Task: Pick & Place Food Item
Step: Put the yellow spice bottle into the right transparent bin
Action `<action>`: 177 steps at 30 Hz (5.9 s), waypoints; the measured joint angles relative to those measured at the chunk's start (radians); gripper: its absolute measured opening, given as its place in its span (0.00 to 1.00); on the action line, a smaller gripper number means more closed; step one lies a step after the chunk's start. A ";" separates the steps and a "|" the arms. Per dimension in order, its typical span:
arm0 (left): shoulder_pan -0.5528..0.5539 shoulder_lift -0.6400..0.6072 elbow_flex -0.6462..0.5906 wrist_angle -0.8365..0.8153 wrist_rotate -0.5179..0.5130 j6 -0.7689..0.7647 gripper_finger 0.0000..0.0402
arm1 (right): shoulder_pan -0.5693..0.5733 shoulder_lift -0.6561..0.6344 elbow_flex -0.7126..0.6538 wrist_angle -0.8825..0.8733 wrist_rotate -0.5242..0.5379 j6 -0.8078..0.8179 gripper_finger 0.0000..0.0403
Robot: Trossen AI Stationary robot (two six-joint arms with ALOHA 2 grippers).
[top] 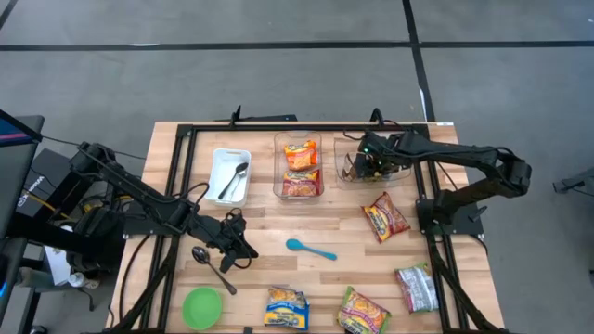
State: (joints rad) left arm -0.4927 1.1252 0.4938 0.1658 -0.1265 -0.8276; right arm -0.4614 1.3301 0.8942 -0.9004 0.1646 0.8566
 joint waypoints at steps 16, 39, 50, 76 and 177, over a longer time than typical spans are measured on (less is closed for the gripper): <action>0.000 0.000 0.000 0.002 0.000 0.000 0.00 | 0.015 0.064 -0.001 0.034 -0.003 -0.002 0.52; 0.000 0.000 0.000 0.016 0.000 0.000 0.00 | 0.017 0.064 -0.001 0.041 -0.003 -0.045 0.57; 0.000 0.000 0.000 0.015 0.000 0.000 0.00 | 0.017 0.064 0.000 0.055 -0.003 -0.045 0.57; 0.000 0.000 0.000 0.015 0.000 0.000 0.00 | 0.055 0.063 0.000 0.066 0.028 -0.097 0.61; 0.000 0.000 0.000 0.031 0.000 0.000 0.00 | 0.095 -0.037 -0.077 0.115 0.069 0.078 0.85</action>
State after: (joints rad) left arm -0.4927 1.1252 0.4938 0.1963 -0.1264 -0.8276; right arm -0.3668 1.2930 0.8173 -0.7849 0.2333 0.9348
